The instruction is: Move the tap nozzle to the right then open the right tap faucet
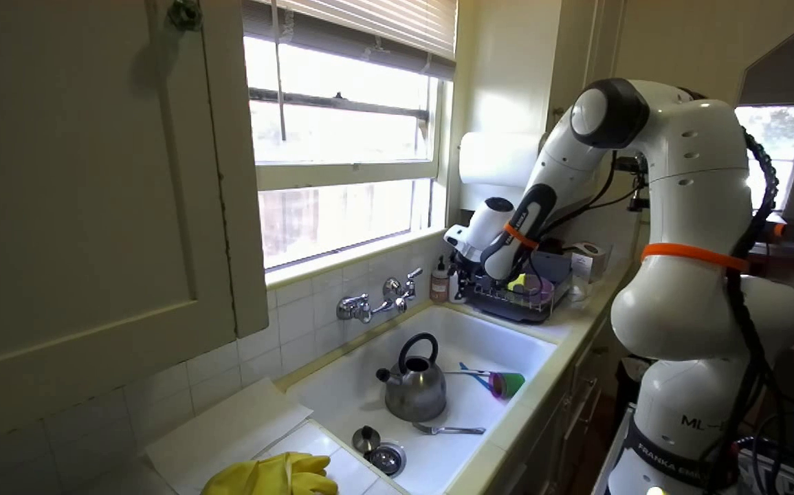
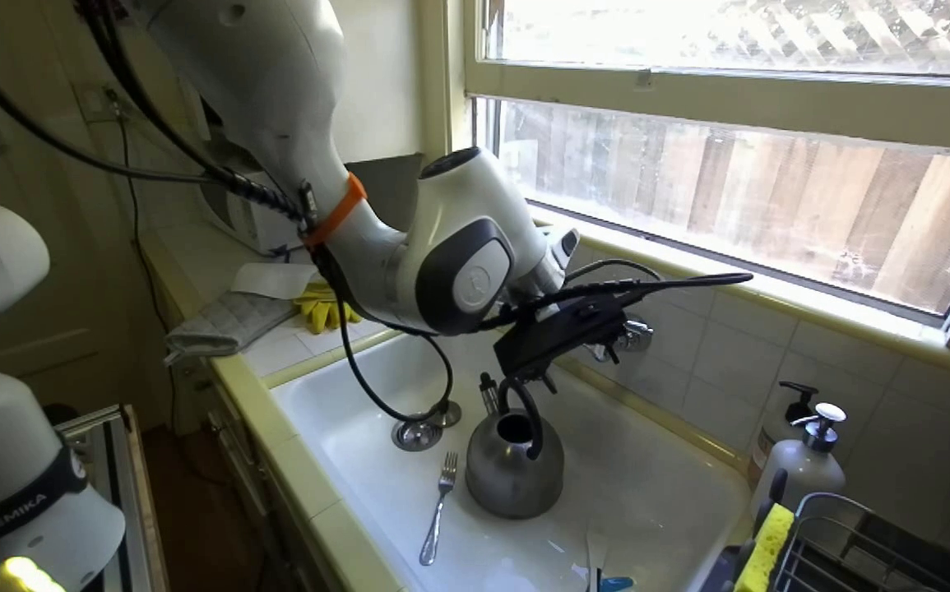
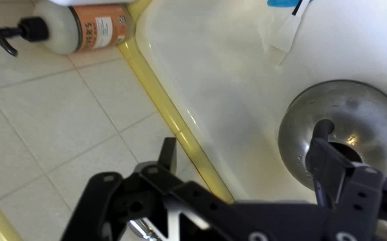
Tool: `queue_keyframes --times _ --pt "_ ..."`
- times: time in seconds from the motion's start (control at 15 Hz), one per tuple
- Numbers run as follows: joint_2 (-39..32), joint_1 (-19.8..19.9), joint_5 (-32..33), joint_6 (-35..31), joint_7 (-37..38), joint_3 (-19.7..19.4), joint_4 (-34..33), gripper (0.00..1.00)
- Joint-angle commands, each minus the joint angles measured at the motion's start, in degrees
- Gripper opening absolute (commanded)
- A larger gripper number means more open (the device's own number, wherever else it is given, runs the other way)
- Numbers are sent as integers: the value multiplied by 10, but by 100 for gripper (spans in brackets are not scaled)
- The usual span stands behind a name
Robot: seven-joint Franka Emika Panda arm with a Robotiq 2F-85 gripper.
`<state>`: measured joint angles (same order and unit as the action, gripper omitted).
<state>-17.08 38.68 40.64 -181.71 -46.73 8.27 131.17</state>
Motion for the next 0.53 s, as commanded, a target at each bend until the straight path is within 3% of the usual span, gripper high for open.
queue_keyframes --times 0.0,0.2,0.47 --pt "47 -102 22 63 130 -105 7 100" --pt "49 -156 53 128 250 -147 -5 100" --pt "32 -194 44 185 394 -153 -20 100"
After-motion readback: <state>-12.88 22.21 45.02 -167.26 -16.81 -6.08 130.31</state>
